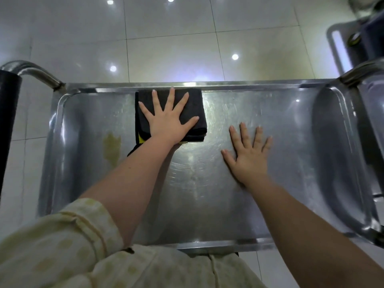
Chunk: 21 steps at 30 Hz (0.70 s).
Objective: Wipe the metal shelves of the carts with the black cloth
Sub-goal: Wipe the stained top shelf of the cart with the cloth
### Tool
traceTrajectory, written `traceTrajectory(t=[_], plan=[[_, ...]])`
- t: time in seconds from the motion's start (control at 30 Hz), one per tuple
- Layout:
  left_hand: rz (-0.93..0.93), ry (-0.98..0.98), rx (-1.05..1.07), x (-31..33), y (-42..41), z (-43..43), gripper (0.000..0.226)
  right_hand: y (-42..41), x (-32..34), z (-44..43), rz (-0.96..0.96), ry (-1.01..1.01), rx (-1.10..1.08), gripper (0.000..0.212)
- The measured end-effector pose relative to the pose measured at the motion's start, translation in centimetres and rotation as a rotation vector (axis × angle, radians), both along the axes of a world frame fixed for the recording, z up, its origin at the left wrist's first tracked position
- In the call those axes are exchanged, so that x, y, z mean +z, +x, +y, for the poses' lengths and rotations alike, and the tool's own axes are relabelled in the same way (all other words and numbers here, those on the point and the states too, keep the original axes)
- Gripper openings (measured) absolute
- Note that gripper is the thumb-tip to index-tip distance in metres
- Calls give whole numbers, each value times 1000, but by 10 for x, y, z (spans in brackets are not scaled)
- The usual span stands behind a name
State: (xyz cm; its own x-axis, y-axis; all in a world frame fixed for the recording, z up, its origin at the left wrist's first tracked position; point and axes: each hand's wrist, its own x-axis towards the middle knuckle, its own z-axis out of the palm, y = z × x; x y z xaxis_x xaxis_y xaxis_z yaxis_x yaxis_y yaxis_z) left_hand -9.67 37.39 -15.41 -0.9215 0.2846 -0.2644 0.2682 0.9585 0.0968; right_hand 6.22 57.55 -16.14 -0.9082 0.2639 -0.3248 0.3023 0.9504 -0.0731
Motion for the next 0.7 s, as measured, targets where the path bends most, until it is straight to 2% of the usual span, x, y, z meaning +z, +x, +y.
traceTrajectory(t=[0.23,0.37,0.53,0.7], plan=[[-8,2,-86,0,5,80,81,2,-2,3,22,16,3,76],[-18,17,-97,0,6,86,81,0,-1,6,-14,26,-16,80],[-13,-18,-54,2,1,42,83,1,0,7,-22,-6,-11,77],[6,-46,95,3,-16,-70,83,-2,3,8,-33,-20,-10,77]])
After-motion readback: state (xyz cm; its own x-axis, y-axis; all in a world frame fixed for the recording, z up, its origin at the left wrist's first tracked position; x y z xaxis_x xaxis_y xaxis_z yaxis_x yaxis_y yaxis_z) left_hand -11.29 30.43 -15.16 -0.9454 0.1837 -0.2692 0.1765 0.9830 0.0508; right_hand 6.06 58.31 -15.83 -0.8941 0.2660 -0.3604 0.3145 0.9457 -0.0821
